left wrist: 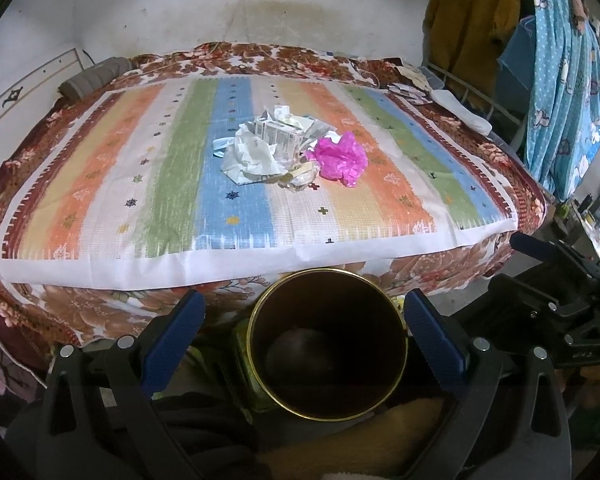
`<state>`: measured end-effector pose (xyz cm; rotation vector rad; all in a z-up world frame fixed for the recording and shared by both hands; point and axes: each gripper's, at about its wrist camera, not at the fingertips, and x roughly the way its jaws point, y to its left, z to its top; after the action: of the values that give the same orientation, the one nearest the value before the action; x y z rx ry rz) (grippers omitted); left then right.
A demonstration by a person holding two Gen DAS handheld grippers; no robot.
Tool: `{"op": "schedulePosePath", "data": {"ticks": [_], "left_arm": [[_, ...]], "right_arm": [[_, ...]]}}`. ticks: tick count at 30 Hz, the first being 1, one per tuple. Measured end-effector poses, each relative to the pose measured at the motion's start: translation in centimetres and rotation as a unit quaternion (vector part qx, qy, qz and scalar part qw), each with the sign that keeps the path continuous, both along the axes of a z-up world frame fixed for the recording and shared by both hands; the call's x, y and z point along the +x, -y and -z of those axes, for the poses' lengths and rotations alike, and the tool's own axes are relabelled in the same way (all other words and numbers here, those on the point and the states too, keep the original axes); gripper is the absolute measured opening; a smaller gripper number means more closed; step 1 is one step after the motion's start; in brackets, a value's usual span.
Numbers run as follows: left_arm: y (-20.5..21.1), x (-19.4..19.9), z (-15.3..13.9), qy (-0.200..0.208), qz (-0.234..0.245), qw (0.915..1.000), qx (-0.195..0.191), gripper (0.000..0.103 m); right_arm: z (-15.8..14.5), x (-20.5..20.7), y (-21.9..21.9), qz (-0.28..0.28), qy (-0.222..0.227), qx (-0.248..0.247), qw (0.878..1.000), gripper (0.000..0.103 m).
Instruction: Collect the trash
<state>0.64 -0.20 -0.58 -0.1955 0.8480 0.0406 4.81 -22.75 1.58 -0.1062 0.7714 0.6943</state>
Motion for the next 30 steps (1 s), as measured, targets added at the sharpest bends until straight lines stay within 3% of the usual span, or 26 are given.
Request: {"op": "schedulePosePath", "data": {"ticks": [30], "left_arm": [[-0.82,0.68,-0.12,0.011,-0.017,0.9996,-0.018,0.097]], "right_arm": [[0.2,0.1,-0.94,-0.034,-0.015,-0.003,0.999,0.094]]}}
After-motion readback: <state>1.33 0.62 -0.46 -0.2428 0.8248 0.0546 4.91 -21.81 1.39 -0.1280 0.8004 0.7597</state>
